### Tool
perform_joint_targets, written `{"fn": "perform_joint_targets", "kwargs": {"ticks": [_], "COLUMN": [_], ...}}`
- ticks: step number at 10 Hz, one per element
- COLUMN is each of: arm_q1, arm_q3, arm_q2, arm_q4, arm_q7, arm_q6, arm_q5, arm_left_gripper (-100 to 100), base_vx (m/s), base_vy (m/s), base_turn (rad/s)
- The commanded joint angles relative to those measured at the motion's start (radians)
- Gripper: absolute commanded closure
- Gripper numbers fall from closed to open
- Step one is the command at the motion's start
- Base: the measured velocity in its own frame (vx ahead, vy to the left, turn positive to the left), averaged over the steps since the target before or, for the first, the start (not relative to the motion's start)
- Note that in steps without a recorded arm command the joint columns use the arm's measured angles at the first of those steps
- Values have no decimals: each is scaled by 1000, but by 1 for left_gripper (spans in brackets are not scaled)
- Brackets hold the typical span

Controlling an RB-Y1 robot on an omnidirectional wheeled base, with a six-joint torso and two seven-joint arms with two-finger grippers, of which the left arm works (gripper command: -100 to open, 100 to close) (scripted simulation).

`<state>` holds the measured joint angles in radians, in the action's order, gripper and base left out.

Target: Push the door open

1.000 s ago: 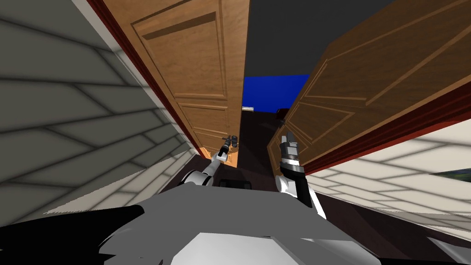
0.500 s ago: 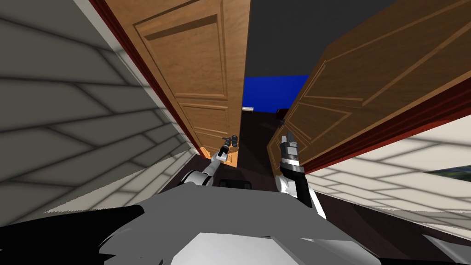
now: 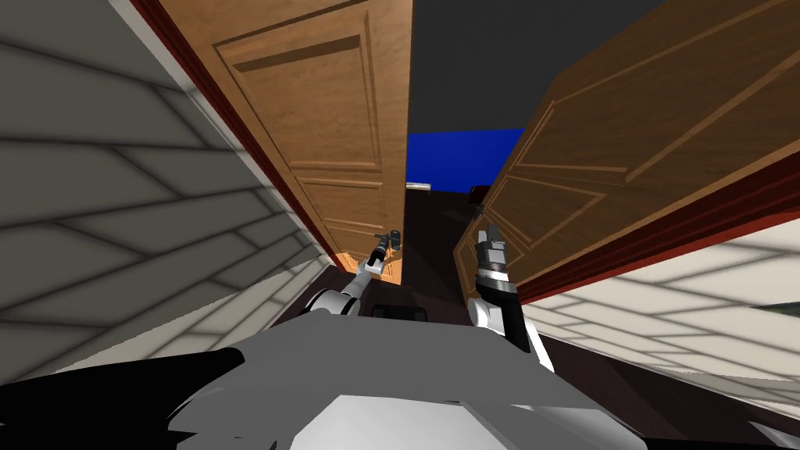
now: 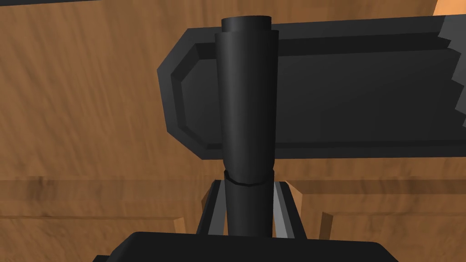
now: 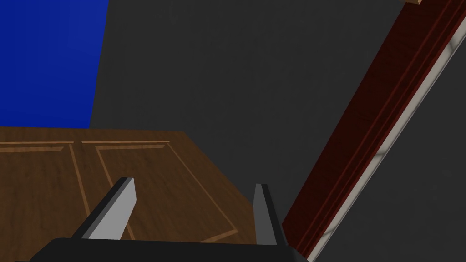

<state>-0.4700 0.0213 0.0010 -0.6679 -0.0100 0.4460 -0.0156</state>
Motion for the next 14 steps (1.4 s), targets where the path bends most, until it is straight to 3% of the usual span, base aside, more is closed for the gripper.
{"fn": "perform_joint_targets", "kwargs": {"ticks": [1, 7, 14], "arm_q1": [0, 1, 4], "arm_q3": [-23, -57, -131], "arm_q2": [21, 46, 80], "arm_q4": [-18, -18, -16], "arm_q7": [10, 20, 42], "arm_q6": [-4, -4, -4], "arm_q5": [-5, -16, -38], "arm_left_gripper": [100, 100, 100], "base_vx": [189, 114, 137], "base_vy": [-74, -81, -117], "base_turn": [35, 39, 68]}}
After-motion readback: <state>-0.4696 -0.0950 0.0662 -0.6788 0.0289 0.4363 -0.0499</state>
